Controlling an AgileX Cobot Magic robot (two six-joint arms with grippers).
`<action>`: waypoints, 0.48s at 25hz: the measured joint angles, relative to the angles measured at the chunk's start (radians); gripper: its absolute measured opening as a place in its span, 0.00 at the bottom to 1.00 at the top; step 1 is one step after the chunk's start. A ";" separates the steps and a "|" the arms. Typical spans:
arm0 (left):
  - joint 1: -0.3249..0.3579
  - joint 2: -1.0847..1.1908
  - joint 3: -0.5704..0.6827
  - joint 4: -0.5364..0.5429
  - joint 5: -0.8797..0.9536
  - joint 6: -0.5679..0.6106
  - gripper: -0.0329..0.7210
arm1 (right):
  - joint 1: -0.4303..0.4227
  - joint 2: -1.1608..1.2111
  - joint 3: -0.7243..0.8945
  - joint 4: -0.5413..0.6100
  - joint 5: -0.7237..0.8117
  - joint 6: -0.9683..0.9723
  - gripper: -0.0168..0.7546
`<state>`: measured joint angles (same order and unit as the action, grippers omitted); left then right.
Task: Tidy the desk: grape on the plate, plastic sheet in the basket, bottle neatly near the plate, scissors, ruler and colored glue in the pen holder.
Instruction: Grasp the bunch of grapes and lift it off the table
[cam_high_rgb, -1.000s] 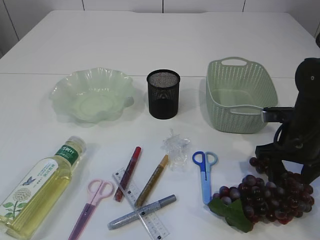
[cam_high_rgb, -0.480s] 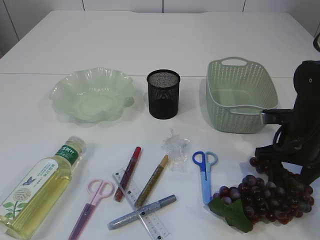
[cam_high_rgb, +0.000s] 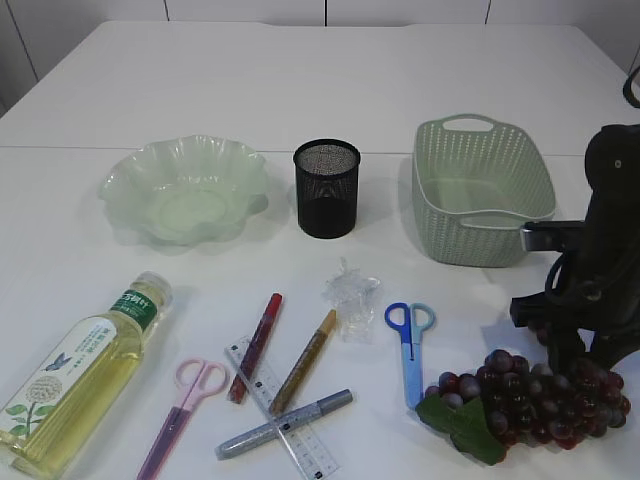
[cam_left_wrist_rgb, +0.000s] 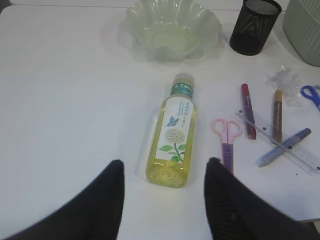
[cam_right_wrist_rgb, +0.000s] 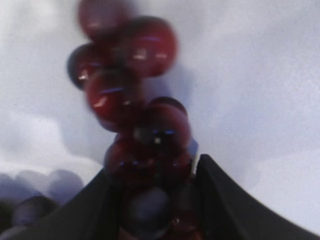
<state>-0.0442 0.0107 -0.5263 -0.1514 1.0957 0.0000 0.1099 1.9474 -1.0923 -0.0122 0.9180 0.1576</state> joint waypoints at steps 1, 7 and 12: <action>0.000 0.000 0.000 -0.004 -0.002 0.000 0.55 | 0.000 0.000 -0.001 0.000 0.000 0.000 0.47; 0.000 0.000 0.000 -0.013 -0.004 0.000 0.55 | 0.000 0.000 -0.005 0.000 0.000 0.000 0.31; 0.000 0.000 0.000 -0.015 -0.004 0.000 0.55 | 0.000 0.000 -0.007 0.000 -0.008 0.000 0.22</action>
<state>-0.0442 0.0107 -0.5263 -0.1665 1.0913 0.0000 0.1099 1.9474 -1.0993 -0.0122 0.9097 0.1576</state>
